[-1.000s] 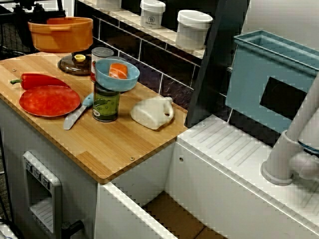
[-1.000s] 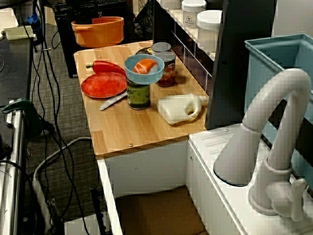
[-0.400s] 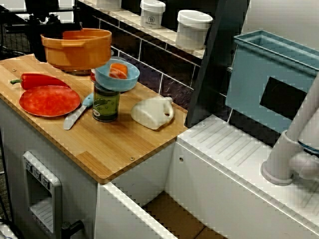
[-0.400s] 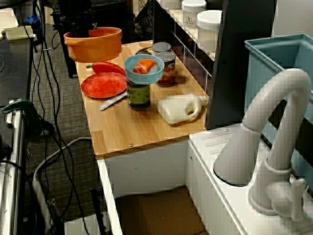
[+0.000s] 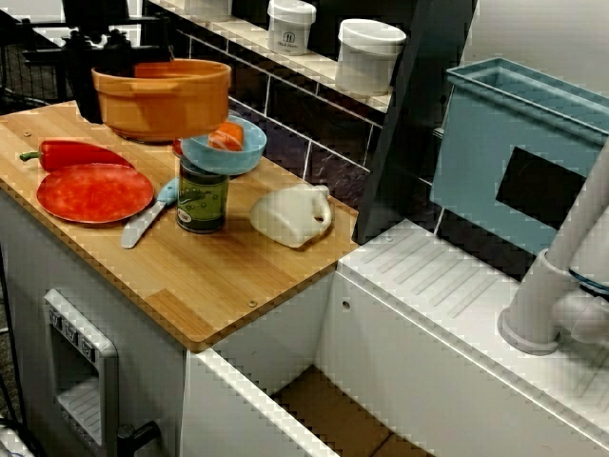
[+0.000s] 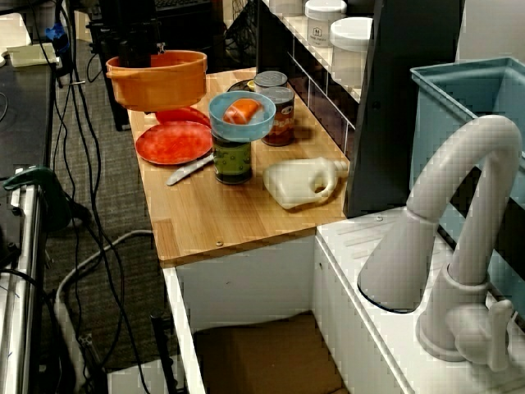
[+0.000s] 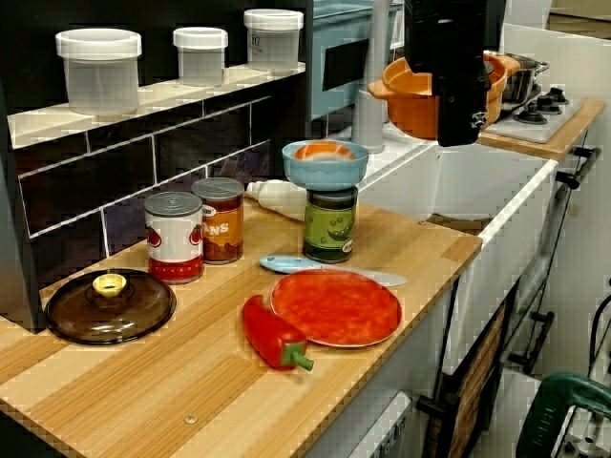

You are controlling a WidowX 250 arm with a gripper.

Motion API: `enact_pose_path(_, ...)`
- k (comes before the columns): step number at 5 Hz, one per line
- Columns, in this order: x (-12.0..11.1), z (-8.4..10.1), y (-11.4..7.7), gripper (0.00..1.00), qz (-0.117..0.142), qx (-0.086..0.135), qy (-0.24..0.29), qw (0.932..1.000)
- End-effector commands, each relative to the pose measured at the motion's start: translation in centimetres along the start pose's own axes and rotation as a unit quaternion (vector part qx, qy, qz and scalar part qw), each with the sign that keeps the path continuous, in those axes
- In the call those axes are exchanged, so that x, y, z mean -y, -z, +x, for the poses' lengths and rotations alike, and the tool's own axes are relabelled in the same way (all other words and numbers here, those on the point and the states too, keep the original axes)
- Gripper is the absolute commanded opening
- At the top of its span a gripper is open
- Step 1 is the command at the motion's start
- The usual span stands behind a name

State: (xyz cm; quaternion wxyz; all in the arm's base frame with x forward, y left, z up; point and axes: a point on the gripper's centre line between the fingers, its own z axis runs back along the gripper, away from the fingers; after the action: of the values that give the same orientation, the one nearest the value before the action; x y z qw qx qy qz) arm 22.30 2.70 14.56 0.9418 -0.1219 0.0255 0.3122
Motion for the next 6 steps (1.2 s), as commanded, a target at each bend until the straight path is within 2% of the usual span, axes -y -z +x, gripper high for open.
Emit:
enact_pose_path(1,0.9,0.3,-0.6,0.0,-0.015,0.032,0.029,0.999)
enact_pose_path(2,1.8,0.3,-0.7,0.0,-0.023,0.044,0.049,0.9975)
enact_pose_path(3,2.7,0.3,-1.1,0.0,-0.029,0.045,0.062,0.9967)
enact_pose_path(4,3.6,0.1,-0.4,0.0,-0.027,0.047,0.087,0.9947)
enact_pose_path(5,4.5,0.4,1.6,0.0,-0.019,0.057,0.104,0.9928)
enact_pose_path(6,5.1,1.3,3.3,0.0,-0.008,0.054,0.109,0.9925)
